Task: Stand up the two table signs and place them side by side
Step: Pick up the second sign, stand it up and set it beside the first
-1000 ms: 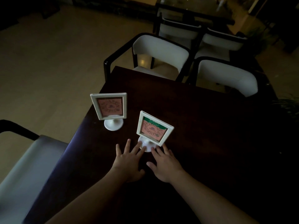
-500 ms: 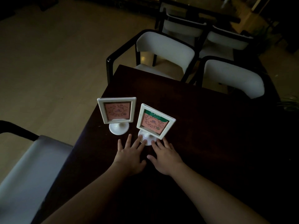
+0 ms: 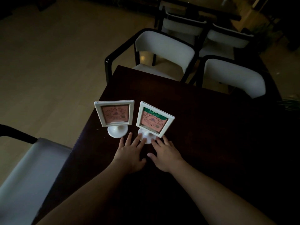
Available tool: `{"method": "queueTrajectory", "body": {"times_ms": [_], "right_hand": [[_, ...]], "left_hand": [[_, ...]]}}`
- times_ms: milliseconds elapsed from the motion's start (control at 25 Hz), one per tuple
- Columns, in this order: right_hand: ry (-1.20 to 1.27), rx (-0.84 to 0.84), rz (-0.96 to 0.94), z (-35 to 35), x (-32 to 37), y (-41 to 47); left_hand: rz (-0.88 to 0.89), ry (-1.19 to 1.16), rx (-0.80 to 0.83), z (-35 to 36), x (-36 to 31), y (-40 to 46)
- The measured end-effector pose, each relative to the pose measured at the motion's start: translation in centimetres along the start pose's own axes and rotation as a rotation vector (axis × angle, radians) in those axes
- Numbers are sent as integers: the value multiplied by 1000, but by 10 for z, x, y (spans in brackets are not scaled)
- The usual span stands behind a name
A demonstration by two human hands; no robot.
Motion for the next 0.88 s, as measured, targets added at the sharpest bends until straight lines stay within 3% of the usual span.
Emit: {"method": "queueTrajectory", "body": {"times_ms": [320,480,680,880], "right_hand": [[121,-138,-147,-52,17,-43],[240,-334,-249,-108,27,-73],[300,-486,-306,-173,36,-96],[207,-584,-198,-219,35,-87]], "left_hand": [[-15,-148,-141,-54,9,-49],[-49,-218,-331,-118,22,-83],[88,-216,-548,-208,25,-94],[19,-89,-478,-262,48,-68]]}}
Point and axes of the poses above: each hand's wrist, its own y-axis towards the middle knuckle, its own z-axis out of the palm, x = y × z, the point moved 9 cm from there along y, towards the middle knuckle, and after that the axes turned 2 degrees about -x, right-handed, at the moved point
